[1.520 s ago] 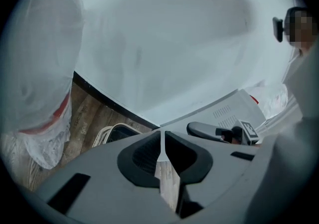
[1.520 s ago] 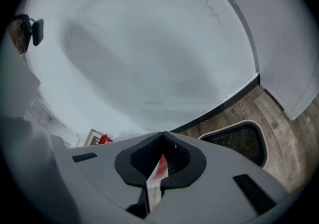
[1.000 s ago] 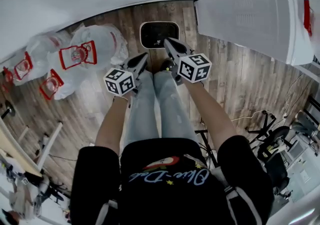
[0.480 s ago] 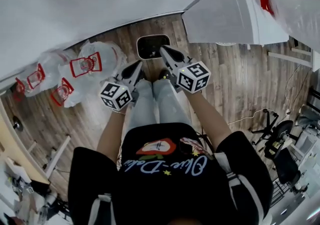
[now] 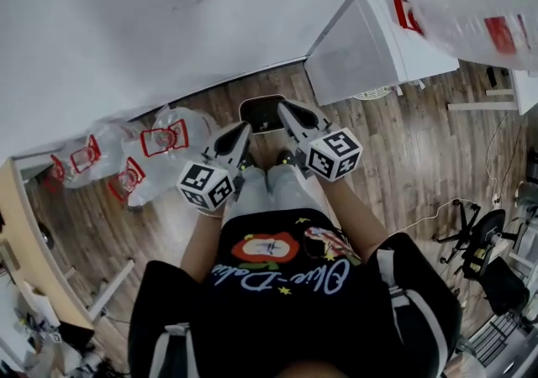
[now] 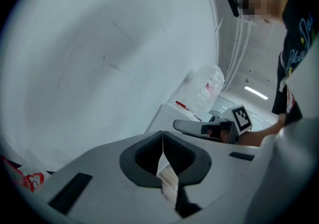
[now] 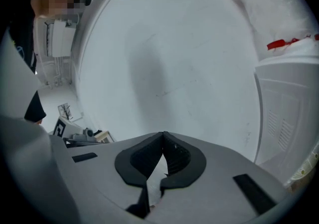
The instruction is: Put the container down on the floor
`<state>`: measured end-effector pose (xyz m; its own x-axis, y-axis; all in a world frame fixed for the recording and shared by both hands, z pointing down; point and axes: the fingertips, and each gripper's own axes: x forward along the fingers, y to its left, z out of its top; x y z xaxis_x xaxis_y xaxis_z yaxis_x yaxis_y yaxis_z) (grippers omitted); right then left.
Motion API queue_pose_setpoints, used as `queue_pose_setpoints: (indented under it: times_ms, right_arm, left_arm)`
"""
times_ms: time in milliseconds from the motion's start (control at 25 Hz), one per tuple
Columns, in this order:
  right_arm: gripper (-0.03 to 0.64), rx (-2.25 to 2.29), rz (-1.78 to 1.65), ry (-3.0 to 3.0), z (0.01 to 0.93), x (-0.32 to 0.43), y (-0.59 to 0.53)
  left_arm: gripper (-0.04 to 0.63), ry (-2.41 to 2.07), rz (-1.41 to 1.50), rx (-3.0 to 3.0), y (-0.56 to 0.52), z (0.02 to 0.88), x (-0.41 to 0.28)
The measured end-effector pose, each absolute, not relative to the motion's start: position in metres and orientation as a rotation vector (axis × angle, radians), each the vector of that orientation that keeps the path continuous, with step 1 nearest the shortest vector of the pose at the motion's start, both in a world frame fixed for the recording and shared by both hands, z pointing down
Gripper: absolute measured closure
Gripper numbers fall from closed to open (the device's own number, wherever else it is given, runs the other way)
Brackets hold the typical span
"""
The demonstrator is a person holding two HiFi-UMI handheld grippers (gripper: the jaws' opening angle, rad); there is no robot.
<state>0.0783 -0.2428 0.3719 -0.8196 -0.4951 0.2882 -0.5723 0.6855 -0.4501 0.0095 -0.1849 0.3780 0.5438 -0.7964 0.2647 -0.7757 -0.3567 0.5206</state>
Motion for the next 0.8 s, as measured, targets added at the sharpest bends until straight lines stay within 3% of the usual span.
queue_pose_setpoints:
  times_ms: [360, 800]
  right_arm:
    - [0.618, 0.780, 0.553, -2.906, 0.271, 0.064, -0.233]
    - [0.617, 0.788, 0.442, -3.021, 0.209, 0.071, -0.233]
  left_arm:
    - [0.591, -1.290, -0.133, 2.313, -0.187, 0.276, 0.002]
    - [0.591, -1.289, -0.230, 2.416, -0.191, 0.207, 0.017]
